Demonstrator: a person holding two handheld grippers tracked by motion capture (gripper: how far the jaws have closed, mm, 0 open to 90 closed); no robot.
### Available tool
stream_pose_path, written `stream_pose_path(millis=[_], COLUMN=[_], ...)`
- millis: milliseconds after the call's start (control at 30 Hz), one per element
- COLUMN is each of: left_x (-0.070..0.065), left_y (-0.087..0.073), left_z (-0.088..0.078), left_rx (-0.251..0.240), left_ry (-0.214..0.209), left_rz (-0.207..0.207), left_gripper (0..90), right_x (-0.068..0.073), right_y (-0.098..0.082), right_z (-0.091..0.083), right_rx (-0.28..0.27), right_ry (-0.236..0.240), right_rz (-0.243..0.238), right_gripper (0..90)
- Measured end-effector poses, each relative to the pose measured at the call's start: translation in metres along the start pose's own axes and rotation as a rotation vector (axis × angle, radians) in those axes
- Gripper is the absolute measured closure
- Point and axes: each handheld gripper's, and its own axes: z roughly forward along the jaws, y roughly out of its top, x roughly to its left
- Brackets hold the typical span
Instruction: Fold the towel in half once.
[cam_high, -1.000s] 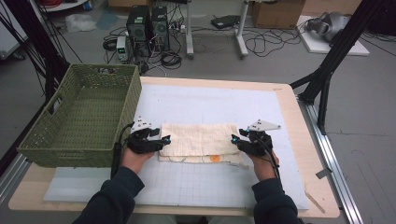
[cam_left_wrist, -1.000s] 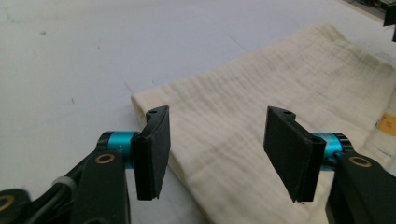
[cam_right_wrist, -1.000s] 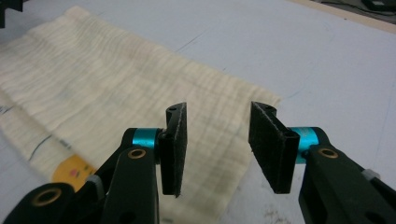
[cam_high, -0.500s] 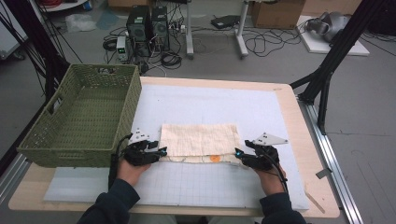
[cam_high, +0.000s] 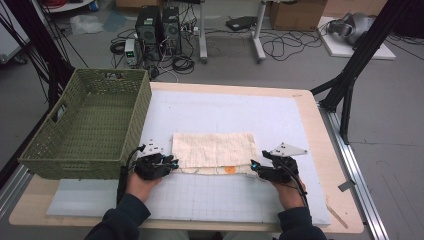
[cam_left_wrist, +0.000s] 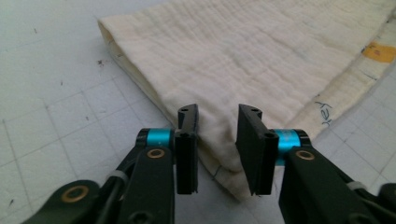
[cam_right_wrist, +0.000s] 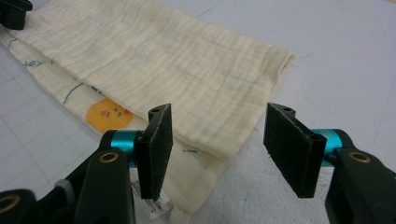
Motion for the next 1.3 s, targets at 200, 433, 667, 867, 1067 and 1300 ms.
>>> stream_pose_path(millis=[200,433,667,867,1067,1300], left_x=[-0.004,-0.002,0.001,0.000,0.000,0.000], left_y=[-0.001,0.001,0.001,0.001,0.001,0.002], left_z=[-0.004,-0.014,-0.017,-0.019,-0.019,-0.021], left_rx=[-0.057,-0.151,-0.163,-0.173,-0.175,-0.177], left_ry=[0.018,-0.018,-0.027,-0.035,-0.034,-0.036], left_rz=[0.031,0.003,-0.025,-0.031,-0.036,-0.043], left_gripper=[84.0,85.3,85.6,85.8,85.8,86.0], right_x=[-0.001,-0.005,-0.003,-0.001,0.000,0.002], right_y=[0.000,-0.002,-0.004,-0.007,-0.006,-0.004], right_z=[0.000,-0.002,0.007,0.015,0.015,0.011], right_rx=[0.002,0.016,0.051,0.081,0.081,0.051], right_ry=[-0.013,-0.032,-0.013,0.004,0.011,0.013], right_rz=[-0.010,-0.005,-0.023,-0.032,-0.069,-0.081], right_gripper=[42.0,55.6,58.2,68.2,84.7,85.8])
